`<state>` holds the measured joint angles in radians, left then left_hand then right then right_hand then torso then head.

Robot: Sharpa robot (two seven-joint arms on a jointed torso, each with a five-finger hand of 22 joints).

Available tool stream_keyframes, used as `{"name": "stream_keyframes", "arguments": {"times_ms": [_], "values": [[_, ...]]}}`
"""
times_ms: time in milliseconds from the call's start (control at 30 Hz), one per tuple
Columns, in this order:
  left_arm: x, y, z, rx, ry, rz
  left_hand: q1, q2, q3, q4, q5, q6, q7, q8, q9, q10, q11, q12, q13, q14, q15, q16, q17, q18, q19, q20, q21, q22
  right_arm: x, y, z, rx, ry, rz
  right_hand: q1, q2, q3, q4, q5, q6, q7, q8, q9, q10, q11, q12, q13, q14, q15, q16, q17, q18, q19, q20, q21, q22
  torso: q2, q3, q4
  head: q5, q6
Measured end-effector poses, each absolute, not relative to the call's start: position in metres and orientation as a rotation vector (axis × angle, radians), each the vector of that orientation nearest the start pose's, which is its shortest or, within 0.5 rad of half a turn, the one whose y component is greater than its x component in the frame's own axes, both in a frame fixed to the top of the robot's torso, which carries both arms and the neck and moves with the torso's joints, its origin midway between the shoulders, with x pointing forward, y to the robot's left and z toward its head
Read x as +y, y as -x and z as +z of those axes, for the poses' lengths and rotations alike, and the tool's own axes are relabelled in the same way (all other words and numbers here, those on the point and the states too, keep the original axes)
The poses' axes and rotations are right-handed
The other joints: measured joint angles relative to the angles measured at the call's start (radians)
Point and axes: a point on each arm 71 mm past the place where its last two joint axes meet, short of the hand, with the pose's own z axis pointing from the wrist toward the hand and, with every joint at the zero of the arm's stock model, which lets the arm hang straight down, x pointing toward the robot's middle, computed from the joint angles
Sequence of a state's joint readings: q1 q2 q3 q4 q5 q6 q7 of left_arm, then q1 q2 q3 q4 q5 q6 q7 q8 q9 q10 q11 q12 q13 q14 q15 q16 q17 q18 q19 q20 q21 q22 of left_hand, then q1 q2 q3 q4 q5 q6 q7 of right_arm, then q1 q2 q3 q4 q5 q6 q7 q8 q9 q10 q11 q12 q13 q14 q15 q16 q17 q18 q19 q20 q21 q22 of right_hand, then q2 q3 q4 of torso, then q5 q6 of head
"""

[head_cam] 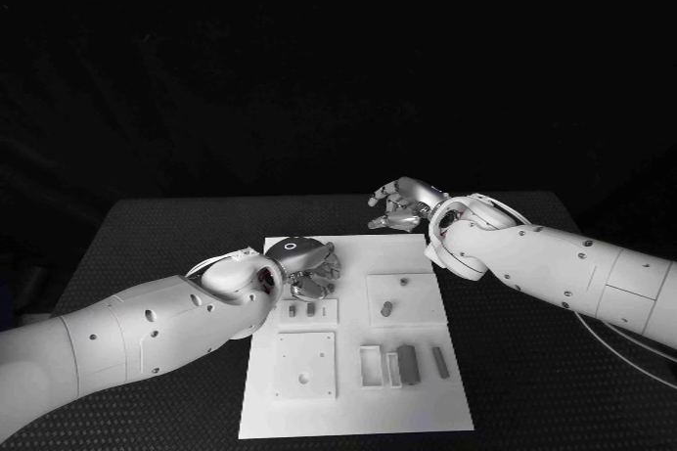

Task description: Assemble the parts on the task board

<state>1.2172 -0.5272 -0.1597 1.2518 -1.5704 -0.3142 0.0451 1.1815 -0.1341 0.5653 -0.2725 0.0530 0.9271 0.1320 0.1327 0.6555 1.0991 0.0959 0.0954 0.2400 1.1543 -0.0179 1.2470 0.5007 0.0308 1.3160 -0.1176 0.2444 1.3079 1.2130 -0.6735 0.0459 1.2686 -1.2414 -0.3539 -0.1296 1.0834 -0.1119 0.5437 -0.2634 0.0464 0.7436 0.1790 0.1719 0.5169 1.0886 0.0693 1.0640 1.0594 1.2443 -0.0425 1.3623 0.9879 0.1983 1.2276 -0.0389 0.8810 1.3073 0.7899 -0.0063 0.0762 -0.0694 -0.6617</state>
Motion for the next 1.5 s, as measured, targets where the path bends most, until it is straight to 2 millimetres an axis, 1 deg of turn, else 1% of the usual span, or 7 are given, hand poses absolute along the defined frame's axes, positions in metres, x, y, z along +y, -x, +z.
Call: {"name": "stream_keyframes", "arguments": {"times_ms": [233,467,633,833,967,1400,1500], "values": [[0.105,-0.506,-0.234,1.657,-0.49,-0.706,0.004,0.004,0.007,0.001,0.0,0.014,0.014,0.006,-0.007,0.006,0.008,-0.011,-0.003,0.001,0.009,0.004,0.001,0.001,0.003,0.003,0.005,0.0,-0.196,-0.546,-0.165,1.615,-0.169,0.664,0.0,0.0,0.0,0.0,0.0,0.0,0.0,0.0,0.0,0.0,0.0,0.0,-0.001,0.0,0.0,0.0,0.0,0.0,0.0,0.0,0.0,0.0,0.0,0.0005,-0.0001,0.0,0.0],[0.103,-0.506,-0.238,1.659,-0.497,-0.699,0.004,0.004,0.013,0.001,0.0,0.019,0.019,0.012,-0.013,0.012,0.016,-0.011,-0.002,0.001,0.009,0.011,0.002,0.001,0.007,0.007,0.012,0.0,-0.197,-0.546,-0.165,1.615,-0.169,0.663,0.0,0.0,0.0,0.0,0.0,0.001,-0.001,0.0,0.0,0.0,0.0,0.0,-0.001,0.0,0.0,0.0,0.0,0.0,0.002,0.002,0.0,0.0,0.0,0.0005,-0.0001,0.0,-0.001],[0.102,-0.505,-0.238,1.658,-0.502,-0.698,0.006,0.01,0.015,-0.002,0.0,0.022,0.022,0.015,-0.018,0.04,0.004,-0.005,0.005,0.005,0.005,0.011,0.002,0.001,0.009,0.009,0.02,0.0,-0.197,-0.546,-0.165,1.615,-0.169,0.665,0.0,0.0,0.0,0.0,0.0,0.002,-0.002,0.0,0.0,0.0,0.0,0.0,-0.001,0.0,0.0,0.0,0.0,0.0,0.002,0.002,0.0,0.0,0.0,0.0008,-0.0001,-0.001,-0.001],[0.101,-0.505,-0.239,1.656,-0.505,-0.696,0.007,0.017,0.02,-0.002,0.0,0.027,0.023,0.021,-0.022,0.055,-0.002,-0.005,0.011,0.009,0.001,0.015,0.003,0.001,0.01,0.007,0.028,0.0,-0.196,-0.546,-0.165,1.615,-0.168,0.665,0.0,0.0,0.0,0.0,0.0,0.002,-0.002,0.0,0.0,0.0,0.0,0.0,-0.001,0.0,0.0,0.0,0.0,0.0,0.001,0.002,0.0,0.0,0.0,0.0011,0.0005,-0.002,-0.003],[0.1,-0.505,-0.239,1.656,-0.506,-0.695,0.0,0.04,0.025,0.003,0.0,0.036,0.025,0.024,-0.026,0.063,-0.004,-0.001,0.015,0.016,-0.002,0.015,0.003,0.001,0.015,0.005,0.035,0.0,-0.196,-0.546,-0.165,1.615,-0.168,0.665,0.0,0.0,-0.003,0.003,0.0,0.002,-0.002,0.0,0.0,0.0,0.0,0.0,-0.001,0.0,0.0,0.0,0.0,0.0,0.0,0.003,0.0,0.0,0.0,0.0011,0.0005,-0.002,-0.003],[0.098,-0.509,-0.24,1.657,-0.5,-0.677,0.008,0.048,0.033,-0.003,0.0,0.038,0.023,0.025,-0.031,0.064,-0.004,0.001,0.021,0.02,-0.005,0.019,0.005,0.001,0.019,0.002,0.039,0.0,-0.196,-0.546,-0.165,1.616,-0.168,0.665,0.0,0.0,0.0,0.006,0.0,0.0,0.0,0.0,0.0,0.002,-0.002,0.0,-0.002,0.0,0.0,0.0,0.0,0.0,0.0,0.004,0.0,0.0,0.0,0.0011,-0.0002,-0.002,-0.004],[0.097,-0.509,-0.24,1.656,-0.501,-0.677,0.009,0.049,0.035,-0.005,0.0,0.038,0.023,0.025,-0.033,0.067,-0.007,0.002,0.023,0.021,-0.004,0.019,0.005,0.001,0.019,0.002,0.04,0.0,-0.196,-0.546,-0.165,1.616,-0.168,0.665,0.0,0.0,0.0,0.006,0.0,0.0,0.0,0.0,0.0,0.0,0.0,0.0,-0.002,0.0,0.0,0.0,0.0,0.0,0.0,0.004,0.0,0.0,0.0,0.0009,-0.0002,-0.003,-0.005]]}}
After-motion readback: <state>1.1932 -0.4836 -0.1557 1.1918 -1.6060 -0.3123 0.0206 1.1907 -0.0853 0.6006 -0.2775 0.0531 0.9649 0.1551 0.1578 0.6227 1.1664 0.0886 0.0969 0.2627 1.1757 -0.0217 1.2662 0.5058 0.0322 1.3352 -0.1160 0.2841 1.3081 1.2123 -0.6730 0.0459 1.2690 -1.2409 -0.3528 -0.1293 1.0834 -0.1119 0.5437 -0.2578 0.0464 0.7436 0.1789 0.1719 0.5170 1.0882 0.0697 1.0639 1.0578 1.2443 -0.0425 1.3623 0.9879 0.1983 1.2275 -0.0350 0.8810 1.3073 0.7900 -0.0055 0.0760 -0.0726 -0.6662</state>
